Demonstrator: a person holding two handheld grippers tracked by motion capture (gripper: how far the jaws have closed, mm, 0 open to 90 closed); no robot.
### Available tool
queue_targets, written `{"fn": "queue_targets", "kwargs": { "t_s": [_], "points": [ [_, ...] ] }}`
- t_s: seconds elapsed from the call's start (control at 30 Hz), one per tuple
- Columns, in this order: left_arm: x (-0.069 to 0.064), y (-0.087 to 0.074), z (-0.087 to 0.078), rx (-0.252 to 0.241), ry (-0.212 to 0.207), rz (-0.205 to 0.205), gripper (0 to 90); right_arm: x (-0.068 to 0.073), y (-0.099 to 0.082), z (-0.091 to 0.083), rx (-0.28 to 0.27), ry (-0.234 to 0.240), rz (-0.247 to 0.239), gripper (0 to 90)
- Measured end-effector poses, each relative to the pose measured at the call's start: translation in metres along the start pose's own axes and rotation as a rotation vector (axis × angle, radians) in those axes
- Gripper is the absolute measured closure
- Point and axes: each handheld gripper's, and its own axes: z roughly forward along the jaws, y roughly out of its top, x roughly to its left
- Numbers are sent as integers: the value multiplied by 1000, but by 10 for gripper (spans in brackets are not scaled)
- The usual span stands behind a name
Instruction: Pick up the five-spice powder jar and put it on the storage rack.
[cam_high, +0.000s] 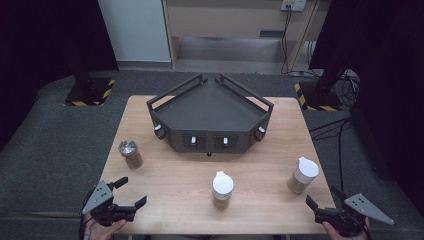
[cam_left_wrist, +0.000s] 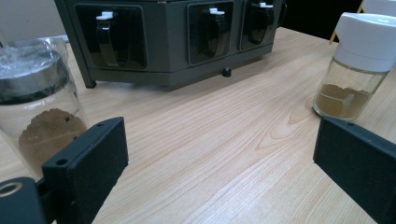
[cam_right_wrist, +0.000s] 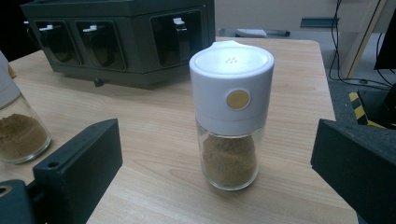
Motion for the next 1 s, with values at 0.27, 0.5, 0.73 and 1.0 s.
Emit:
{"fn": "queue_targets", "kwargs": {
  "t_s": [0.27,0.5,0.73,1.0],
  "points": [
    [4,12,-4,-1,-3,8,21,1,1,1,6,-2,-4,23],
    [16,29,-10,-11,1,9,22,1,1,2,11,3,-8,23],
    [35,47,-13,-8,29,-13,25,0,1,3,17,8,-8,28],
    [56,58,-13,2,58,-28,32,-1,2,4,18,11,-11,33]
  ]
}}
